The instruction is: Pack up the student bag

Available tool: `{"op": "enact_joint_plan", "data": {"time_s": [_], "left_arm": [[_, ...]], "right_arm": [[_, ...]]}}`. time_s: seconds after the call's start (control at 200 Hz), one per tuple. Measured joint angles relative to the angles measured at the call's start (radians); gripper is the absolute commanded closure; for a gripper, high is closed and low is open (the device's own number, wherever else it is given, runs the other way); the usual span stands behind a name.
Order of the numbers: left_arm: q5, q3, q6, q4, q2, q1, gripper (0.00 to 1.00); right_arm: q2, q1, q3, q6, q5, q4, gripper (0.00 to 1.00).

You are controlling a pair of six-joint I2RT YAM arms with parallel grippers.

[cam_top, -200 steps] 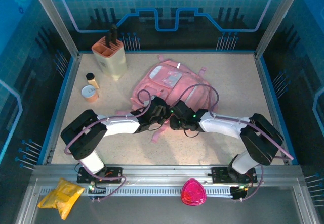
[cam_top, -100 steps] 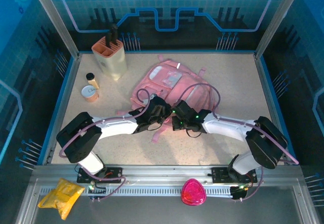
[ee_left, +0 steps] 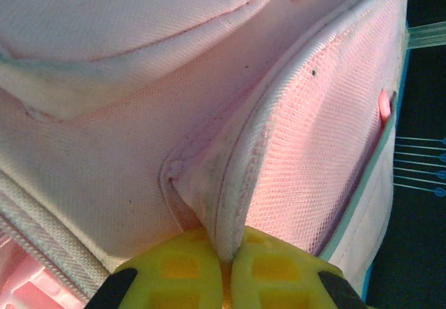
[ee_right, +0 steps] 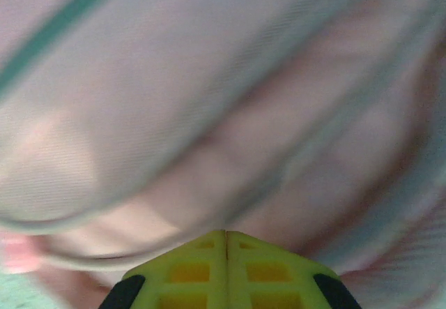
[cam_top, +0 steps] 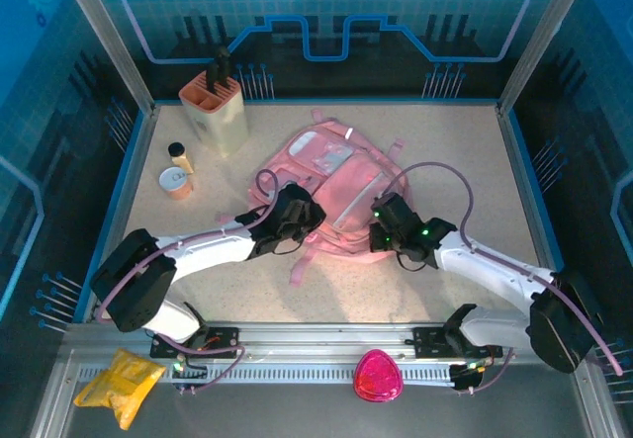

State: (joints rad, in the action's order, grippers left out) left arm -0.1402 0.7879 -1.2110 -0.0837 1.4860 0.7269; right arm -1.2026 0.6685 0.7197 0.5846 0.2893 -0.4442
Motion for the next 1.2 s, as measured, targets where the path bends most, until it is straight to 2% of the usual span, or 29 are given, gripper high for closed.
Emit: {"op": "enact_joint_plan", "data": {"time_s": [0.135, 0.245, 0.405, 0.48, 0.595, 0.775, 1.116, 1.201], "left_arm": [[0.006, 0.0, 0.04, 0.029, -0.004, -0.011, 1.0], [0.01, 0.0, 0.043, 0.029, -0.004, -0.011, 1.0], [0.023, 0.0, 0.034, 0.026, -0.004, -0.011, 1.0], [0.026, 0.0, 0.02, 0.023, -0.004, -0.011, 1.0], [0.026, 0.002, -0.011, 0.01, 0.006, -0.005, 1.0], [0.022, 0.02, -0.039, 0.011, 0.021, 0.003, 1.0], [-0.021, 0.029, -0.081, 0.02, 0.021, 0.021, 1.0], [-0.032, 0.029, -0.109, 0.02, 0.021, 0.029, 1.0]], "right_arm": [[-0.024, -0.016, 0.004, -0.057, -0.031, -0.006, 1.0], [-0.05, 0.002, 0.023, -0.085, -0.063, -0.005, 0.88], [-0.054, 0.112, 0.059, -0.095, -0.082, 0.006, 0.78], [-0.06, 0.141, 0.069, -0.091, -0.092, 0.02, 0.7], [-0.116, 0.163, 0.107, -0.09, -0.1, 0.027, 0.67], [-0.203, 0.19, 0.156, -0.085, -0.093, 0.021, 0.55], [-0.283, 0.219, 0.219, -0.055, -0.055, -0.028, 0.56], [-0.283, 0.235, 0.221, -0.033, -0.035, -0.029, 0.63]]}}
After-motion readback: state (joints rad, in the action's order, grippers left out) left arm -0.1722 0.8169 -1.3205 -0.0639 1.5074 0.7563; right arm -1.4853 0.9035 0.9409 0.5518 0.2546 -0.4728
